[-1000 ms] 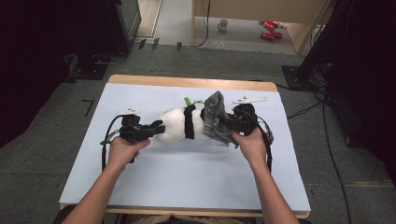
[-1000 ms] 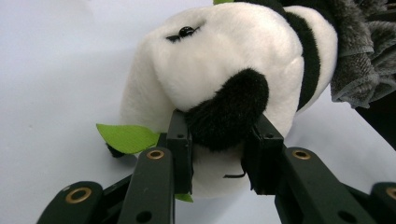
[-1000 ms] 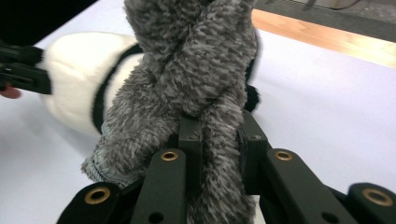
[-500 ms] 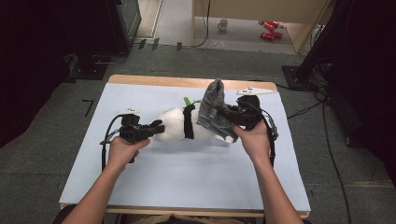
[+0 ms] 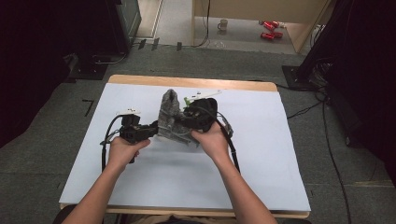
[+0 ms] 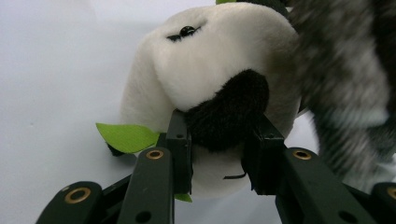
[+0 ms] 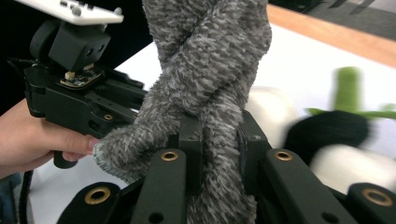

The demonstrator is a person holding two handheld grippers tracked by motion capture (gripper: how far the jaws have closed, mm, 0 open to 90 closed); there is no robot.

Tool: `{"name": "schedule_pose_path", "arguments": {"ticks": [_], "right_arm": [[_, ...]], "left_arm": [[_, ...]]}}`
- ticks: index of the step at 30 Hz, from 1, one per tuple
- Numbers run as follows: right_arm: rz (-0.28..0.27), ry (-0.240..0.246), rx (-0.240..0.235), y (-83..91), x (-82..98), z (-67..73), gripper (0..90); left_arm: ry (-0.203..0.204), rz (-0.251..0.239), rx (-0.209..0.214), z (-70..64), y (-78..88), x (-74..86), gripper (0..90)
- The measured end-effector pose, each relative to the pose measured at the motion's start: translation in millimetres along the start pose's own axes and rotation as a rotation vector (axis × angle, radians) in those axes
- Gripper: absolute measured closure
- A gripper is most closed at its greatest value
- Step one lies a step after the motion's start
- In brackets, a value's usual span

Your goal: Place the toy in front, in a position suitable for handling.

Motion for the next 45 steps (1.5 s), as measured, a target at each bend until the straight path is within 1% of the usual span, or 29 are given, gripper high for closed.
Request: {"name": "schedule_pose_path", "arguments": {"ticks": [1, 2, 4, 6, 7, 9, 11, 13, 15, 18, 19, 21, 23, 26, 32, 33, 34, 35, 36, 37, 45], "right_arm": [[0.007, 0.003, -0.007, -4.4, 2.1, 2.7, 76.9], [0.029, 0.018, 0.005, -11.9, 7.2, 4.6, 77.0], [0.034, 0.026, 0.009, -14.7, 9.6, 4.1, 77.0], [0.03, 0.017, 0.01, -15.7, 11.5, 2.0, 77.0], [0.034, 0.017, 0.015, -14.8, 12.1, 1.1, 76.9], [0.037, 0.038, 0.025, -12.8, 13.0, -1.0, 76.9], [0.046, 0.049, 0.036, -9.4, 13.7, -3.3, 76.9], [0.047, 0.071, 0.049, -5.9, 14.1, -7.3, 76.8], [0.055, 0.07, 0.07, -0.7, 15.2, -11.4, 76.8], [0.061, 0.076, 0.104, 8.6, 17.6, -22.4, 76.9], [0.065, 0.065, 0.118, 12.2, 19.0, -26.5, 76.9], [0.057, 0.042, 0.116, 19.6, 20.8, -33.0, 76.9], [0.04, 0.037, 0.116, 26.0, 21.2, -37.1, 76.8], [0.036, 0.034, 0.123, 34.6, 22.0, -41.6, 76.9], [0.017, 0.026, 0.145, 50.7, 20.8, -51.9, 76.8], [0.011, 0.015, 0.155, 55.2, 20.9, -55.9, 76.8], [0.003, -0.004, 0.167, 62.8, 21.6, -62.9, 76.8], [0.003, -0.004, 0.167, 62.8, 21.6, -62.9, 76.8], [-0.006, -0.018, 0.175, 68.7, 22.6, -68.9, 76.8], [-0.006, -0.018, 0.175, 68.7, 22.6, -68.9, 76.8], [-0.019, -0.039, 0.214, 84.5, 28.1, -88.6, 76.8]], "left_arm": [[-0.002, 0.002, 0.0, 0.1, 0.2, 0.2, 67.2], [-0.003, 0.003, -0.001, 0.1, 0.3, 0.3, 67.2], [-0.003, 0.004, -0.006, 0.2, 0.4, 0.6, 67.2], [0.0, 0.004, -0.004, 0.3, 0.4, 0.7, 67.1], [-0.001, 0.002, -0.003, -0.1, 0.1, 0.7, 67.2], [-0.009, 0.001, -0.002, -0.7, -0.3, 0.8, 67.2], [-0.008, 0.001, -0.002, -0.6, -0.2, 0.7, 67.1], [-0.008, 0.001, -0.002, -0.3, -0.2, 0.6, 67.1], [-0.008, 0.001, -0.003, 0.0, -0.1, 0.5, 67.1], [-0.008, 0.001, -0.001, 0.8, 0.0, 0.5, 67.1], [-0.008, 0.002, 0.001, 0.9, 0.1, 0.5, 67.1], [-0.011, 0.0, 0.004, 0.1, -0.3, 0.4, 67.2], [-0.017, 0.001, 0.006, 0.2, -0.8, -0.1, 67.2], [-0.02, 0.005, 0.007, 0.5, -0.6, -0.2, 67.1], [-0.009, 0.001, 0.007, 2.1, -0.8, -0.7, 67.1], [-0.009, 0.0, 0.008, 2.4, -0.9, -0.8, 67.1], [-0.01, 0.001, 0.01, 2.6, -1.0, -1.0, 67.0], [-0.012, 0.002, 0.01, 2.7, -1.1, -1.2, 67.0], [-0.01, 0.001, 0.01, 2.6, -1.4, -1.5, 67.0], [-0.013, 0.002, 0.01, 2.8, -1.6, -1.9, 67.0], [-0.014, 0.0, 0.007, 4.3, -2.4, -3.1, 67.0]]}}
Point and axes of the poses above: each handheld gripper's, and its own axes: y roughly backward along the jaws, x roughly out of its underside, z roughly to its left, the point moved 7 cm from there along -y, roughly forward along the jaws, and after that the axes turned 15 degrees about -z, right-handed, at the moved point
